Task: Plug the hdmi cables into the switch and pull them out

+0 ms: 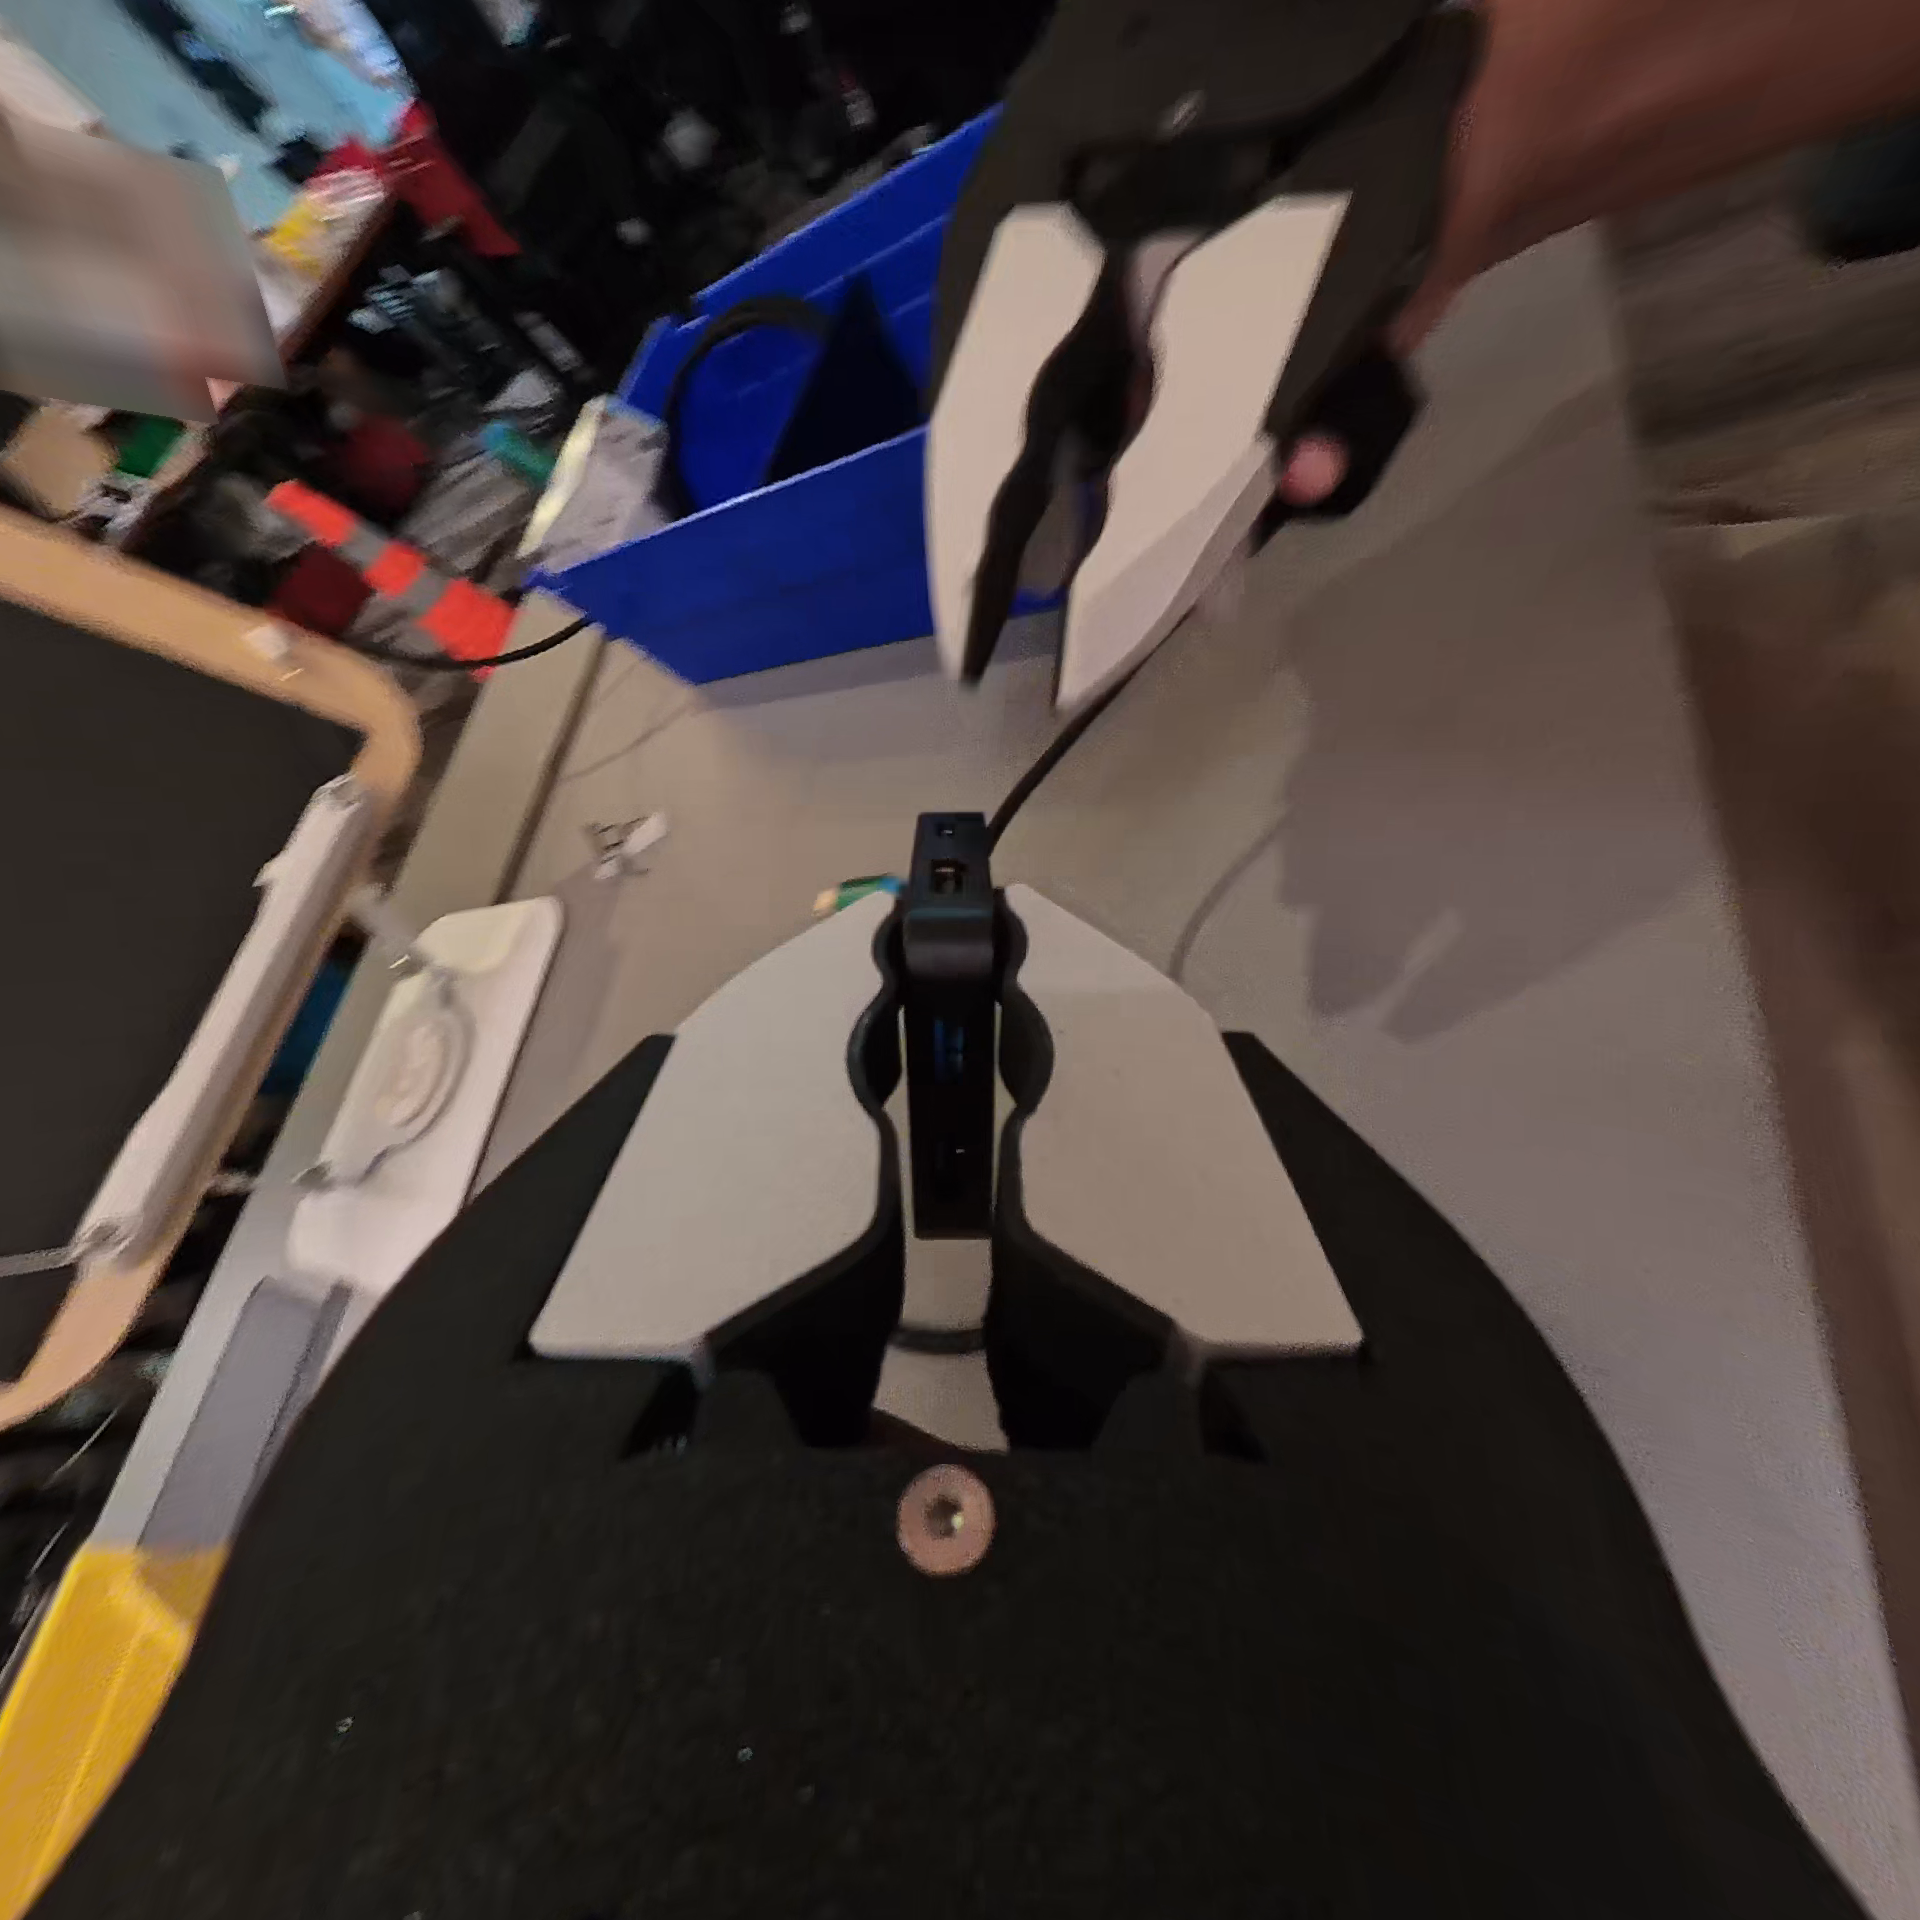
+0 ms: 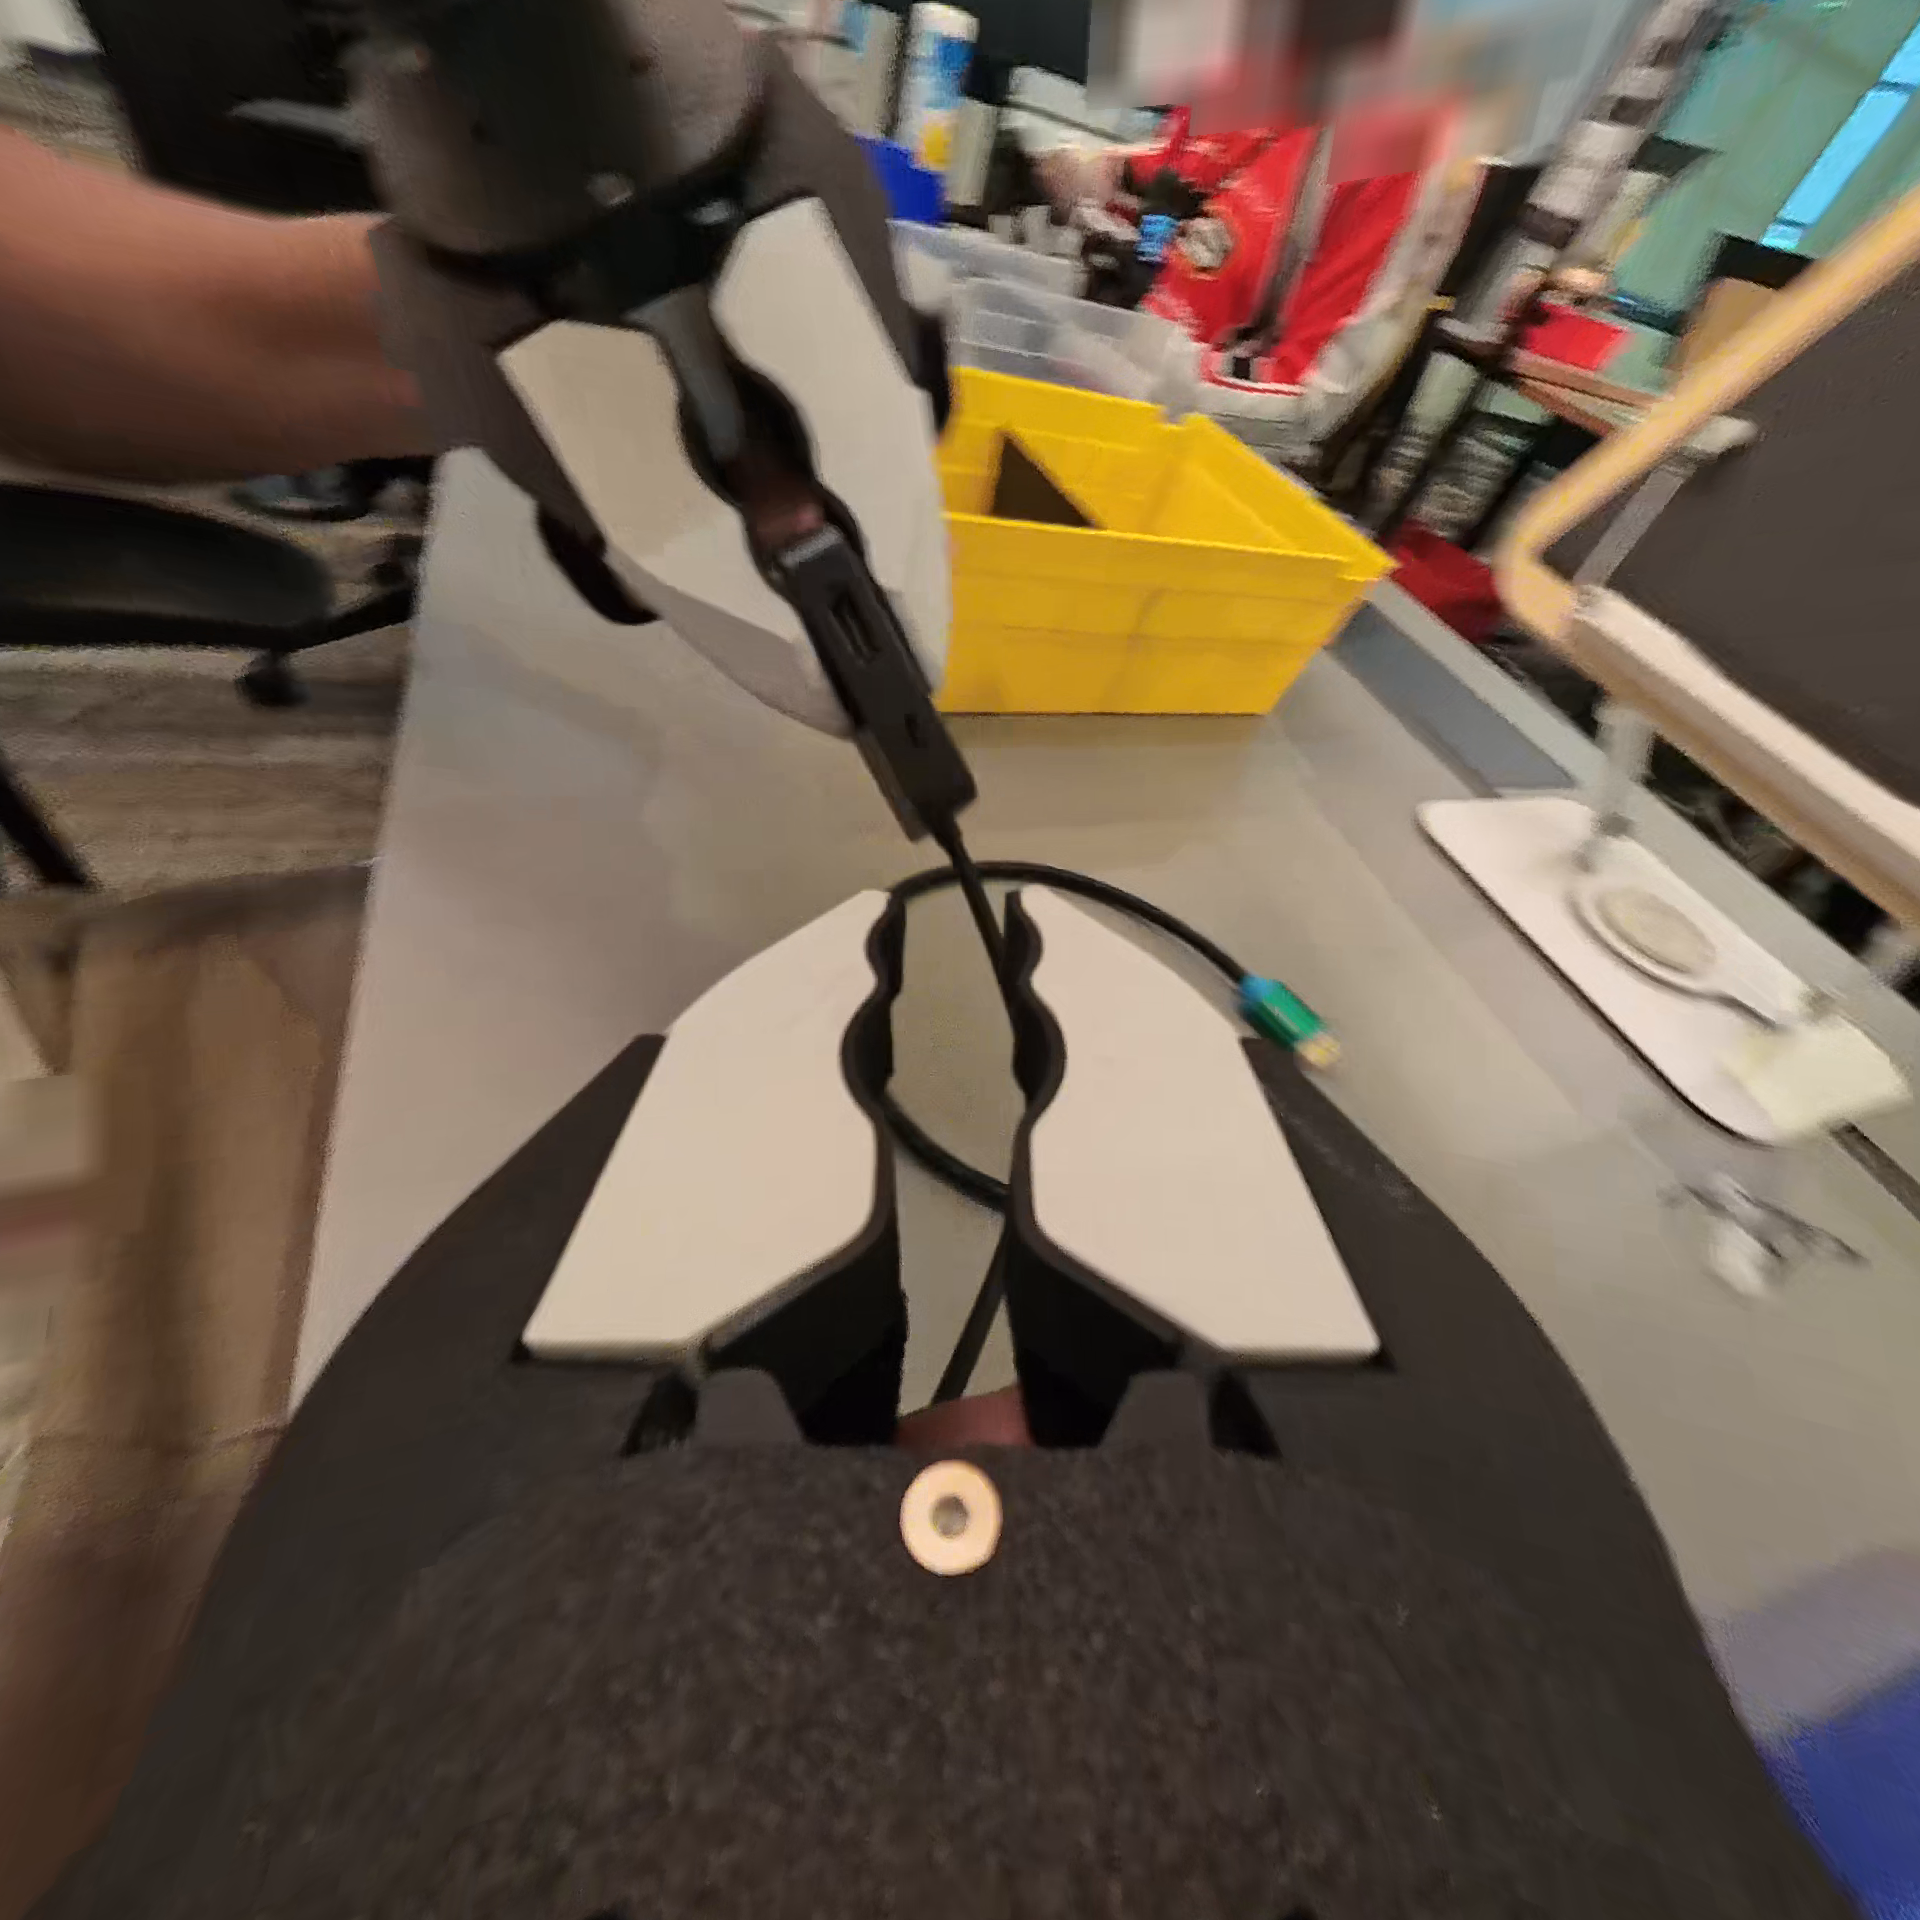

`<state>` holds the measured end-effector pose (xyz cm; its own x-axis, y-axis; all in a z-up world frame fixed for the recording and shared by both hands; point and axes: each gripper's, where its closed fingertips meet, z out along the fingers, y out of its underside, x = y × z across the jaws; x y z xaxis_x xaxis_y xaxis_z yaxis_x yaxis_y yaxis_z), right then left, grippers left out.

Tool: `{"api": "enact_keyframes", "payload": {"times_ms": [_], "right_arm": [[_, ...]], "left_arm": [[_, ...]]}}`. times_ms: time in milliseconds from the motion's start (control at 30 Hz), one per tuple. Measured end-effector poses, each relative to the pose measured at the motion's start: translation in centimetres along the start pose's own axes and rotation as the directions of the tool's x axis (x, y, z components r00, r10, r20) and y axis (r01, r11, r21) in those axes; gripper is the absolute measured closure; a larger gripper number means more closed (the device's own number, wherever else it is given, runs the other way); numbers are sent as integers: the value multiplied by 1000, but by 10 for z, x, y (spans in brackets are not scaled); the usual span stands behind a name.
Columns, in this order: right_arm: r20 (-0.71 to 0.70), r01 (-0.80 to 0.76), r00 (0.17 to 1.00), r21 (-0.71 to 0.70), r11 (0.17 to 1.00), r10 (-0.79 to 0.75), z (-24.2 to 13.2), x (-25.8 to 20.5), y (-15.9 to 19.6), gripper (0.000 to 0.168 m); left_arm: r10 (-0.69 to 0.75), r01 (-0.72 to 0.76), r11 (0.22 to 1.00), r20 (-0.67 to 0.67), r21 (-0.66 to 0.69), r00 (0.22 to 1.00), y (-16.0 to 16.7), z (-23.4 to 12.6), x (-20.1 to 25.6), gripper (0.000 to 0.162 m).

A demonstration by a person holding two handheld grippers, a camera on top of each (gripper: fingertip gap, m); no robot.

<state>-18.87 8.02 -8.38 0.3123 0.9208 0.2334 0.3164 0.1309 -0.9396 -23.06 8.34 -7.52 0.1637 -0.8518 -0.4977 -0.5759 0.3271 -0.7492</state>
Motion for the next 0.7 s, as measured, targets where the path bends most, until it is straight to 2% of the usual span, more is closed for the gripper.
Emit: {"api": "enact_keyframes", "payload": {"times_ms": [133, 200, 300, 367, 433, 533, 700], "right_arm": [[-273, -164, 948, 22, 986, 164, -31, 43, -9, 146], [-316, -297, 899, 67, 953, 302, -39, 44, -6, 148], [-405, -502, 784, 36, 864, 471, -32, 42, 27, 140], [-508, -571, 689, 59, 819, 517, -27, 48, 48, 133], [-554, -626, 609, 104, 773, 567, -16, 54, 62, 130], [-661, -694, 525, 32, 719, 536, 5, 64, 95, 126], [-753, -739, 484, -77, 669, 447, 34, 80, 123, 125]], "left_arm": [[-51, 63, 997, 227, -44, 972, 17, -2, -49, 149], [-32, 64, 994, 325, -89, 945, 23, -3, -71, 149], [30, 20, 994, 435, -109, 900, 21, 3, -96, 148], [25, 20, 996, 496, -84, 868, 17, 11, -109, 148], [41, -11, 998, 534, -59, 844, 16, 22, -117, 148], [17, -10, 1000, 590, -14, 807, 23, 32, -121, 148], [13, -36, 999, 592, 28, 806, 33, 33, -105, 149]]}}
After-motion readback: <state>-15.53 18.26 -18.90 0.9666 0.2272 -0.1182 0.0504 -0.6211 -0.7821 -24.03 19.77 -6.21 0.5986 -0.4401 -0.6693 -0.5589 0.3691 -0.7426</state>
